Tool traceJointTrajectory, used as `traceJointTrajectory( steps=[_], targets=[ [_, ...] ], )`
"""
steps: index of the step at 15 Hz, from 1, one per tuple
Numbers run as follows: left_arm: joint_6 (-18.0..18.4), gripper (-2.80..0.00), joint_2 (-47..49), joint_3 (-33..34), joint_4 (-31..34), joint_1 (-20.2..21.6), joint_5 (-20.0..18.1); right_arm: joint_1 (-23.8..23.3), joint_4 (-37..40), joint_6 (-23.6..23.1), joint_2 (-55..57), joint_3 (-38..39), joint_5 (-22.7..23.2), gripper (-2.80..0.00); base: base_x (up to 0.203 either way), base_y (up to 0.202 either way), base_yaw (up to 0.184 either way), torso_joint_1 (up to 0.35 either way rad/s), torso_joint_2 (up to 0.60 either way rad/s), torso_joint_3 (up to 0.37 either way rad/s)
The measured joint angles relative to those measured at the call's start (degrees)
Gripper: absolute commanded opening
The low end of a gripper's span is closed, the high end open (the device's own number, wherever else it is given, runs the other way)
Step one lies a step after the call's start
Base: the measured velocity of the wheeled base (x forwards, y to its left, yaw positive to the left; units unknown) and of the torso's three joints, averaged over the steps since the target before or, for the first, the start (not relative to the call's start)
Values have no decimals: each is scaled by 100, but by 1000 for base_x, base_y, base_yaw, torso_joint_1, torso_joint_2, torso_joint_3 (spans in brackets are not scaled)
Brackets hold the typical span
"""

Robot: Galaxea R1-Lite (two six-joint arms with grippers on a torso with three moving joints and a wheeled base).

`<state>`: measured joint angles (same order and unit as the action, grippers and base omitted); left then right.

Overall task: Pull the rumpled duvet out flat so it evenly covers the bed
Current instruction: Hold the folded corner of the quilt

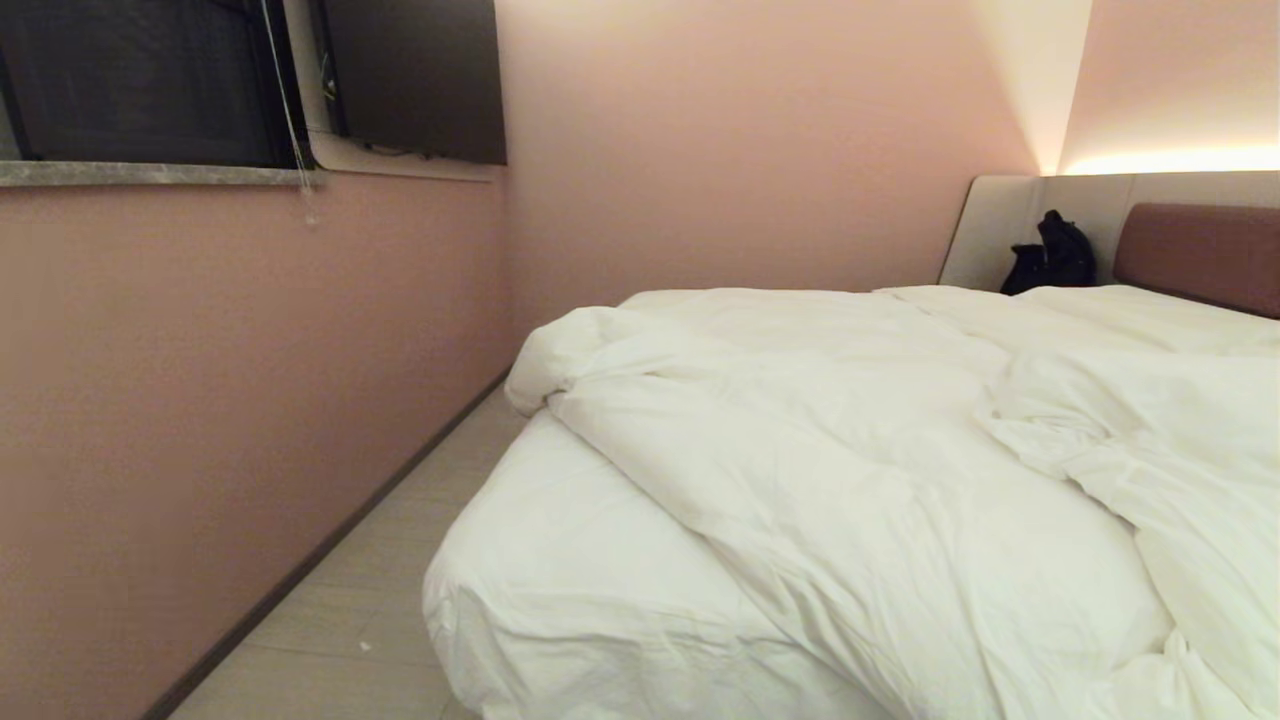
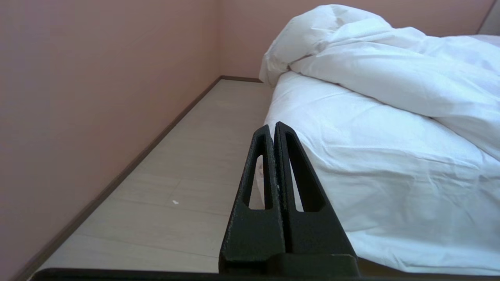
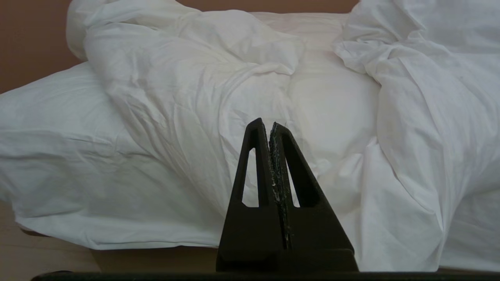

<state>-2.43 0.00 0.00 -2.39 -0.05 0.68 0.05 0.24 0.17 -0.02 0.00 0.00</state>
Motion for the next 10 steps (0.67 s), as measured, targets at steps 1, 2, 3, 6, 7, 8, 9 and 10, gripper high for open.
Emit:
traceJointTrajectory(
  steps=[1,2,3,6,7,8,9,10],
  targets=[
    [1,-280,0,0,-2,0,-2,0,0,1,0,0,0,-280,0,0,0,0,0,0],
    [1,-280,0,0,0,0,0,0,3,-1,0,0,0,-280,0,0,0,0,0,0],
    [1,-280,0,0,5,2,0,2,6,1,0,0,0,-280,0,0,0,0,0,0],
    [7,-280,0,0,5,1,0,0,2,-1,0,0,5,-280,1,-53,7,3,4,2],
    [4,-280,0,0,5,2,2,0,0,1,0,0,2,-280,0,-167,4,2,-4,-2],
    [9,-280,0,0,5,5,0,5,2,1,0,0,2,-280,0,-196,2,7,7,-1],
    [9,-280,0,0,6,5,0,6,2,1,0,0,0,-280,0,-194,0,0,2,2],
    [9,-280,0,0,2,0,-1,5,-2,1,0,0,0,-280,0,-196,2,-6,5,3]
  ],
)
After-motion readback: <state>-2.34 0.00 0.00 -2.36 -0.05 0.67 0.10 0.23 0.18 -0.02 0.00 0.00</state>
